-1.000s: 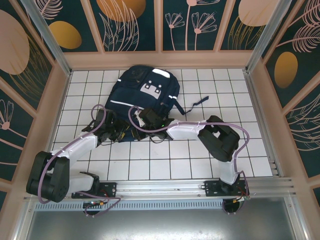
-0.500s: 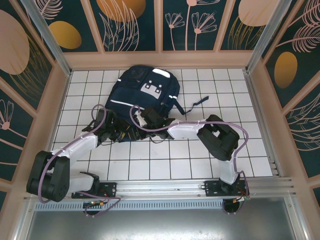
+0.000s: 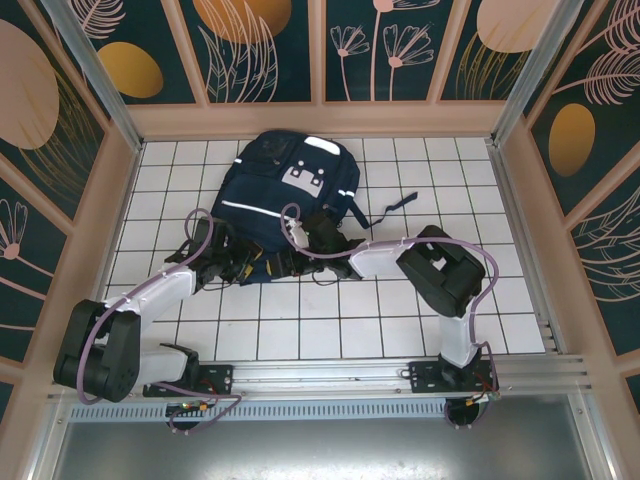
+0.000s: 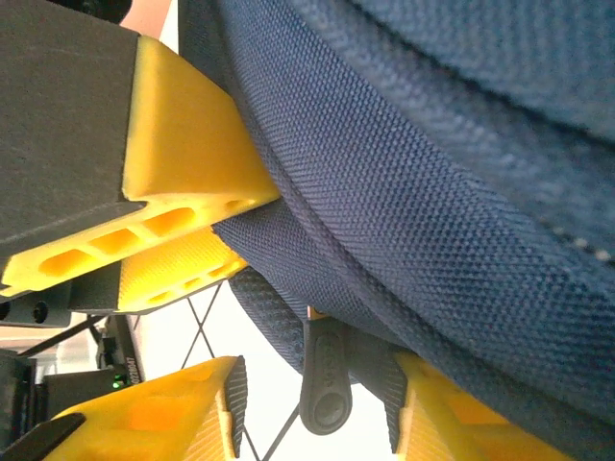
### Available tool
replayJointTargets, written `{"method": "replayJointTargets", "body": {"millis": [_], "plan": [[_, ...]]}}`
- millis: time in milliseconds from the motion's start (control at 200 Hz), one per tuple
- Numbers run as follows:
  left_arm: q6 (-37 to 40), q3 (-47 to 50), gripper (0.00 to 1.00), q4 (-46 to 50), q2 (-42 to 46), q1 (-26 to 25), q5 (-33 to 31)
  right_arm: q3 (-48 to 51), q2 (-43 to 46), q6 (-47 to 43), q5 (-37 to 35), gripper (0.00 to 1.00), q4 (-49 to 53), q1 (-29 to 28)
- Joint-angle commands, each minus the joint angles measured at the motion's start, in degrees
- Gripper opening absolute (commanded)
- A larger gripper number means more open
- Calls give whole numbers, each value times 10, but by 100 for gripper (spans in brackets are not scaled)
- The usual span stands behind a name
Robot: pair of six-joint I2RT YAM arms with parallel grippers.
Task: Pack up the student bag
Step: Zip the student bag at the top-center of the table.
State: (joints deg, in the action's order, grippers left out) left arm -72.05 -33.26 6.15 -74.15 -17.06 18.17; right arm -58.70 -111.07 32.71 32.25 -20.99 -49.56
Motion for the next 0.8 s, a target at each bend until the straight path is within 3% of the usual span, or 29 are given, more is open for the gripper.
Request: {"method": "replayJointTargets", "body": {"millis": [0, 280, 415, 680, 750, 795], "plan": [[11, -9, 43, -13, -6, -4, 12, 14, -26, 40, 26, 42, -19, 15], [9, -5, 43, -16, -2, -5, 12, -41, -59, 12, -10, 34, 57, 4], [9, -6, 43, -15, -1, -5, 12, -69, -50, -31, -99, 18, 130, -17], [9, -5, 43, -17, -4, -5, 12, -97, -18, -83, -258, 0, 207, -58], [10, -6, 38, -16, -4, -5, 9, -100, -2, -92, -290, 0, 219, -70], [10, -6, 29, -12, -3, -5, 6, -102, 8, -96, -314, 0, 231, -79]]}}
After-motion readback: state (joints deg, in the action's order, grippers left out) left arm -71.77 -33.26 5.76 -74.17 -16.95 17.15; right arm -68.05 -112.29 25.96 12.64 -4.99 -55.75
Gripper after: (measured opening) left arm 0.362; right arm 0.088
